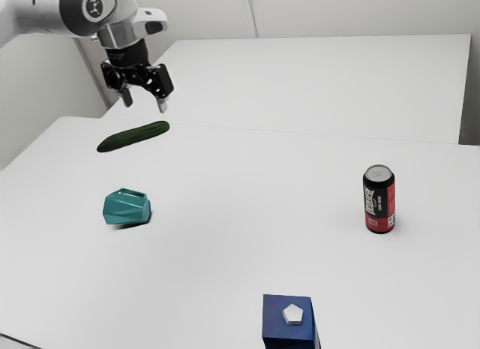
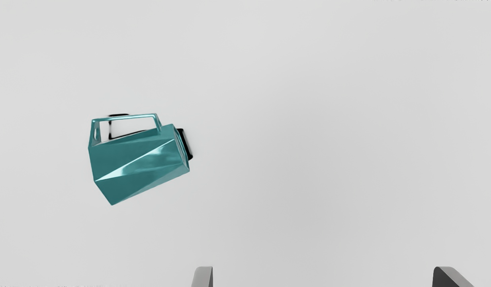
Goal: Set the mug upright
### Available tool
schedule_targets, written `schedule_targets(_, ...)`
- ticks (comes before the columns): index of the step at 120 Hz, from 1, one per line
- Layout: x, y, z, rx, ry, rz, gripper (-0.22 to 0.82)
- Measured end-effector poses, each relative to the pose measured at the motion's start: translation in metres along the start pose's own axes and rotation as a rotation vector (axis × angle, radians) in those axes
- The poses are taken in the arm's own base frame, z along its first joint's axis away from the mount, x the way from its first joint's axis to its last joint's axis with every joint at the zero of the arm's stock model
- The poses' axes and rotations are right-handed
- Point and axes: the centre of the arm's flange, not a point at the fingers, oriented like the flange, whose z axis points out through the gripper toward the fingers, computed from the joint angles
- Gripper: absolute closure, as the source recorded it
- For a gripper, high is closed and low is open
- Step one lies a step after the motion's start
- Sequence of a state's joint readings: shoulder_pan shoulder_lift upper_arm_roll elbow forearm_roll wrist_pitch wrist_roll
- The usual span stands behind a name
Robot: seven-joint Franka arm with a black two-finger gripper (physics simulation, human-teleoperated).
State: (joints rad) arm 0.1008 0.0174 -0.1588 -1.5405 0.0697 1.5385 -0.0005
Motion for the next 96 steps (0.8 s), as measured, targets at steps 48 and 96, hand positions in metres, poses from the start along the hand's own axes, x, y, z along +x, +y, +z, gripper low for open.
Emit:
schedule_targets(48, -0.006, 0.003, 0.011, -0.046, -0.042, -0.005, 0.00)
schedule_targets(96, -0.047, -0.054, 0.075, -0.200, -0.144, -0.137, 0.00)
